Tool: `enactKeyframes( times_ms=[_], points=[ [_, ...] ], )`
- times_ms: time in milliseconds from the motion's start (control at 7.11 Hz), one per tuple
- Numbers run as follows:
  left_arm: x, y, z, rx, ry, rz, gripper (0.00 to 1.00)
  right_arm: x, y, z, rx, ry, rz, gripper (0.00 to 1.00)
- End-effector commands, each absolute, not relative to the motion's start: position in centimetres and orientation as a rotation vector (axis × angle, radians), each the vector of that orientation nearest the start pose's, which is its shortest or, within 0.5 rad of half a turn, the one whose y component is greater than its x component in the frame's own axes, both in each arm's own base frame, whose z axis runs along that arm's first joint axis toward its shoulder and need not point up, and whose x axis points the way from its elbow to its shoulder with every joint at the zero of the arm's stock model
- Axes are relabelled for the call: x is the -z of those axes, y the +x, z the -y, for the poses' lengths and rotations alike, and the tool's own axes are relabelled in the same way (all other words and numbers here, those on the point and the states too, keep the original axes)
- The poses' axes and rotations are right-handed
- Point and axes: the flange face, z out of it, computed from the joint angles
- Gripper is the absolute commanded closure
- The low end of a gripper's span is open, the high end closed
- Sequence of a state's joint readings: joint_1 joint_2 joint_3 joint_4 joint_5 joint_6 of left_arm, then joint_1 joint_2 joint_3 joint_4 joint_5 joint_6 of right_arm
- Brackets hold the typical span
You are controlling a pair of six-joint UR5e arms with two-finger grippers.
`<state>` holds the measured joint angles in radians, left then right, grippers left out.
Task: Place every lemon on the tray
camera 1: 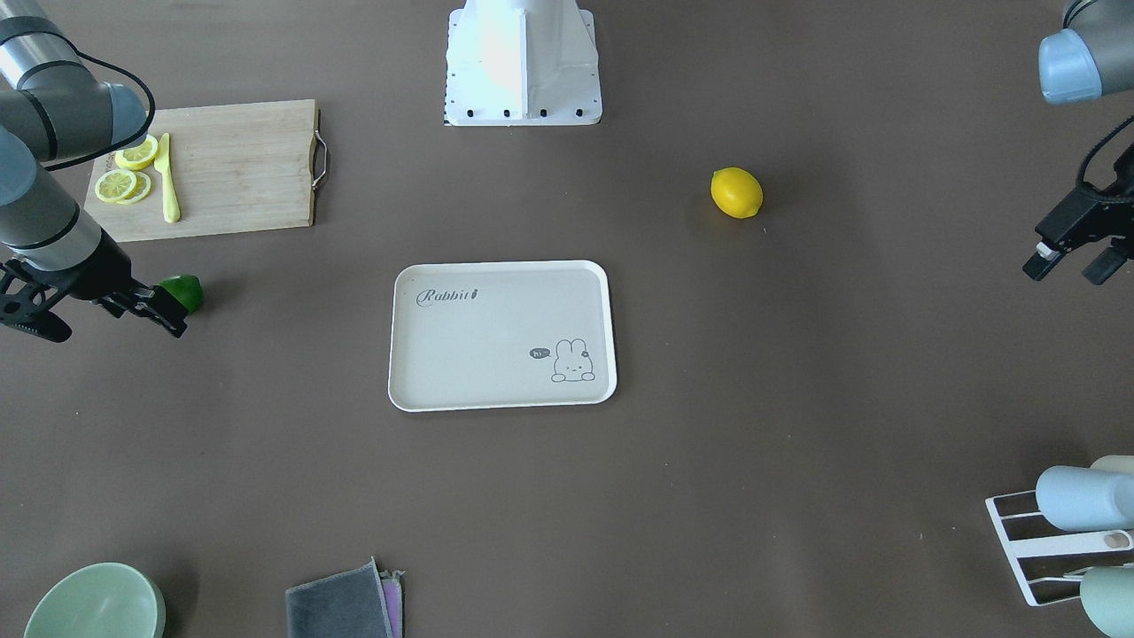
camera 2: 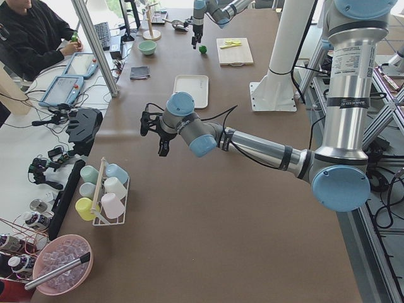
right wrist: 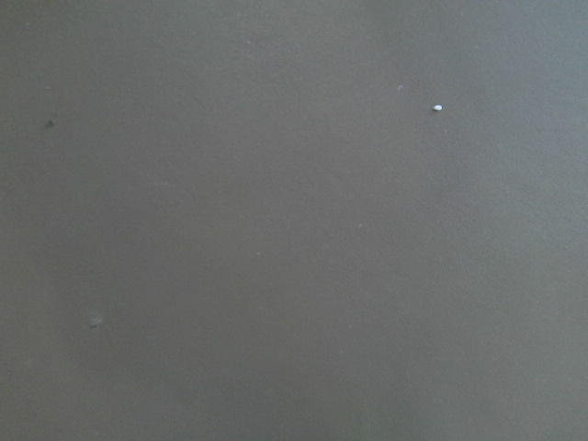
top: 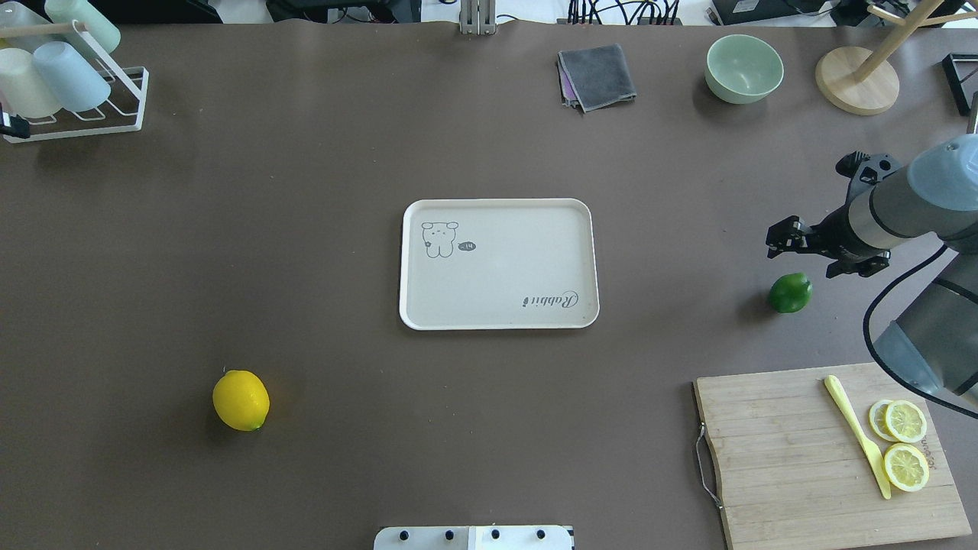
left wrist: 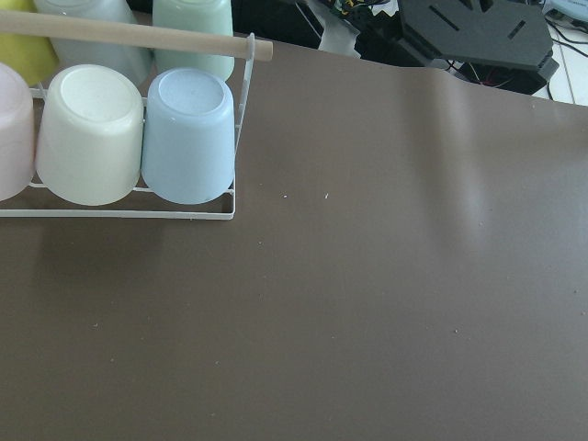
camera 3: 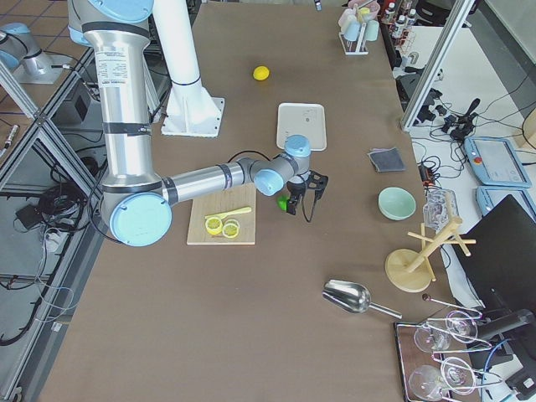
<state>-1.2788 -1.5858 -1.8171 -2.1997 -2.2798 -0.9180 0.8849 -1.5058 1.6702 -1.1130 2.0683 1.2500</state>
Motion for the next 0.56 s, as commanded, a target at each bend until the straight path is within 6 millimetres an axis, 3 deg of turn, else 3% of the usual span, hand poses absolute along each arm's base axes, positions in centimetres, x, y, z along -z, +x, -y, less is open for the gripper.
enactKeyframes(
  times_ms=[0, 422],
  points=[
    [-45.5, 8.6, 48.9, 0.261, 0.296, -1.037, 0.02, -53.5, -28.0, 47.5, -0.374, -0.051, 0.793, 0.0],
    [-46.1, 8.5, 47.9, 0.261, 0.286, -1.034, 0.02, -52.2, -31.2, 45.4, -0.362, -0.071, 0.802, 0.0]
  ],
)
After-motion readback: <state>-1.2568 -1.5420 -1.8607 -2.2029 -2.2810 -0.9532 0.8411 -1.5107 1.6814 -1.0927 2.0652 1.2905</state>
